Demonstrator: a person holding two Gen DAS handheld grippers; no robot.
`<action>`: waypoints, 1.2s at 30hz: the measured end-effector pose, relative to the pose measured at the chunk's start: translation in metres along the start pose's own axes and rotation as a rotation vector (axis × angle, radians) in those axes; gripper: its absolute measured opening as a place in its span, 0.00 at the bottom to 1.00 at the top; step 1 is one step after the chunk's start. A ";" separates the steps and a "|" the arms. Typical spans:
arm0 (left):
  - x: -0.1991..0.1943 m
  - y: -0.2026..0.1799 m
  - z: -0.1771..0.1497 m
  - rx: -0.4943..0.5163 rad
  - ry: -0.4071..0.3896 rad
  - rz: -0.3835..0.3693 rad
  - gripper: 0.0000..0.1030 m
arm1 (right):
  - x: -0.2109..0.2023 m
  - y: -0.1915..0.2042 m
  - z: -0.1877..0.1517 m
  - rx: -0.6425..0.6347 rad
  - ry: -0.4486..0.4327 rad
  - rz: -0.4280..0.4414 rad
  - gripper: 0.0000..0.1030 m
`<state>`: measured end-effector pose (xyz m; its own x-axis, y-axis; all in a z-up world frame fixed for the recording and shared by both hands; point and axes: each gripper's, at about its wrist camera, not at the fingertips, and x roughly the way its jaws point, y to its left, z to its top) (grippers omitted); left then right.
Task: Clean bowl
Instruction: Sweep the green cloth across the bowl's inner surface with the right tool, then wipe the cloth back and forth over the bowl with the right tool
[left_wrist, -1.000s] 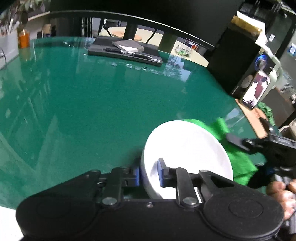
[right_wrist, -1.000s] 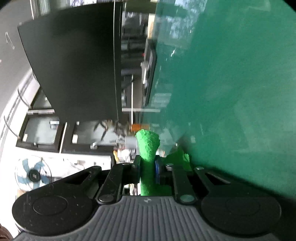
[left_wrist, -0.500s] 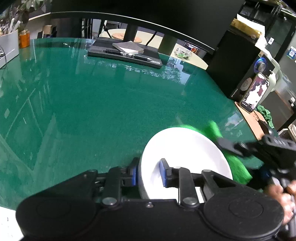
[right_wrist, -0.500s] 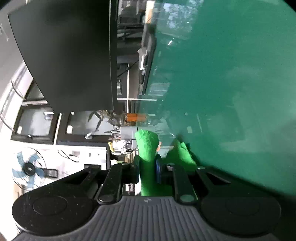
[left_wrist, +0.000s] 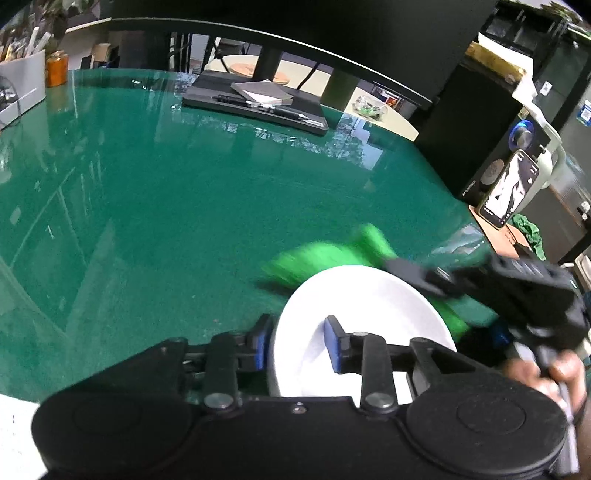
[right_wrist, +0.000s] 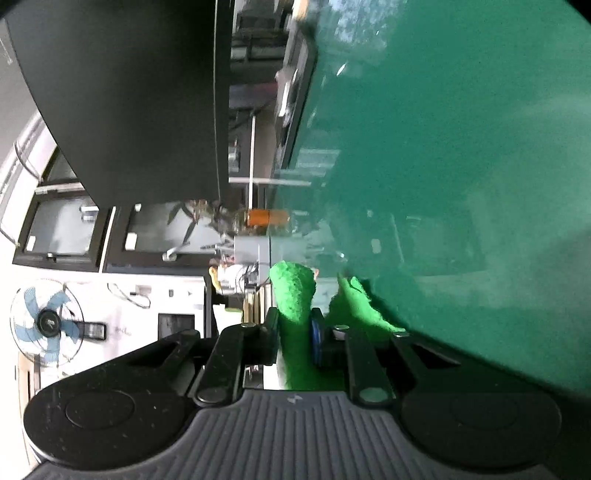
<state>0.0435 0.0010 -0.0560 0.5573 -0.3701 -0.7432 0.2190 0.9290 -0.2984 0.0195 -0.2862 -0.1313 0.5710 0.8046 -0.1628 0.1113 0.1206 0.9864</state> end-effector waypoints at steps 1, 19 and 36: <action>0.001 -0.001 0.000 0.007 0.001 0.004 0.31 | -0.006 -0.001 -0.002 0.006 -0.005 0.004 0.17; -0.002 -0.005 -0.005 0.017 0.011 0.006 0.24 | 0.032 0.014 0.022 -0.052 0.087 -0.008 0.18; 0.002 -0.004 -0.002 0.021 0.011 -0.039 0.32 | 0.014 0.013 0.012 -0.034 0.049 -0.017 0.21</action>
<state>0.0422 -0.0038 -0.0576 0.5393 -0.4063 -0.7376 0.2571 0.9135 -0.3152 0.0386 -0.2803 -0.1209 0.5286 0.8297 -0.1792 0.0928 0.1533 0.9838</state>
